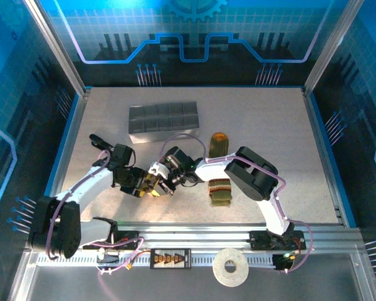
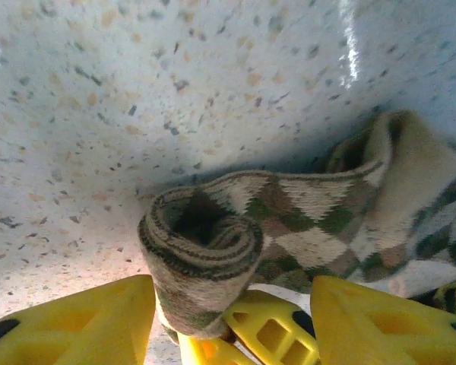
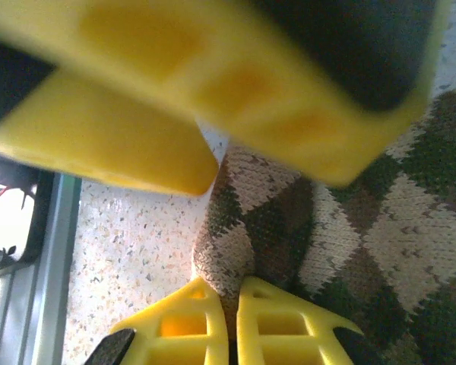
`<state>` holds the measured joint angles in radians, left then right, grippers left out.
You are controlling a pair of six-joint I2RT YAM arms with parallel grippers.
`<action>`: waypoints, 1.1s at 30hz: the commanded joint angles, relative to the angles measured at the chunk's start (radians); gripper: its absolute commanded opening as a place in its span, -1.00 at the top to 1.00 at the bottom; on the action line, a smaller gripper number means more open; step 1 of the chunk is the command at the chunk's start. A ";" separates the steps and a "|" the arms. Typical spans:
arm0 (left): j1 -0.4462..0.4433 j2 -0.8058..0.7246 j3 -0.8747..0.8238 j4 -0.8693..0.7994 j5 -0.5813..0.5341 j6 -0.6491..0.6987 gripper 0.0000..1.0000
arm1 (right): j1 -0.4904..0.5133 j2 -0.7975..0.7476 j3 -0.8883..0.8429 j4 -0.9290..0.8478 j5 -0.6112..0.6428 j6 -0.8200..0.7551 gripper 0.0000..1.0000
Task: Roll the socks
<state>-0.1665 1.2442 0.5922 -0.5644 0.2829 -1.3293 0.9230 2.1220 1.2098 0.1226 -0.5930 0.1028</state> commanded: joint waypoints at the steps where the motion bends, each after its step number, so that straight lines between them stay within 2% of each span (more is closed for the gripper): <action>1: -0.004 0.022 -0.027 0.019 0.022 0.036 -0.08 | -0.025 0.118 -0.025 -0.255 0.114 0.039 0.97; 8: -0.011 0.000 -0.049 -0.025 -0.006 0.025 -0.11 | -0.043 0.148 0.003 -0.285 0.097 0.078 0.98; 11: -0.016 -0.004 -0.081 0.022 0.008 -0.005 -0.11 | -0.044 0.157 0.011 -0.290 0.081 0.084 0.98; 14: -0.021 0.035 -0.091 0.072 0.019 -0.020 -0.02 | -0.045 0.162 0.013 -0.291 0.074 0.090 0.98; 17: -0.026 0.107 -0.061 0.033 -0.004 -0.002 0.18 | -0.044 0.155 0.008 -0.286 0.079 0.091 0.95; 21: -0.034 0.201 -0.022 -0.116 -0.034 -0.027 0.52 | -0.034 0.088 -0.037 -0.219 0.117 0.049 0.72; 25: -0.047 0.226 -0.003 -0.195 -0.057 -0.064 0.68 | -0.001 -0.059 -0.131 -0.083 0.186 -0.048 0.34; 29: -0.047 0.247 0.022 -0.243 -0.067 -0.087 0.77 | 0.065 -0.236 -0.287 0.124 0.350 -0.227 0.06; 31: -0.047 0.266 0.044 -0.259 -0.070 -0.087 0.78 | 0.109 -0.308 -0.386 0.249 0.481 -0.321 -0.10; 33: -0.048 0.282 0.064 -0.273 -0.070 -0.086 0.79 | 0.142 -0.341 -0.402 0.240 0.580 -0.397 -0.12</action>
<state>-0.1997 1.4624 0.6922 -0.6590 0.2893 -1.3891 1.0306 1.8294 0.8322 0.2649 -0.2367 -0.1257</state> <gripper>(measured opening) 0.172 0.556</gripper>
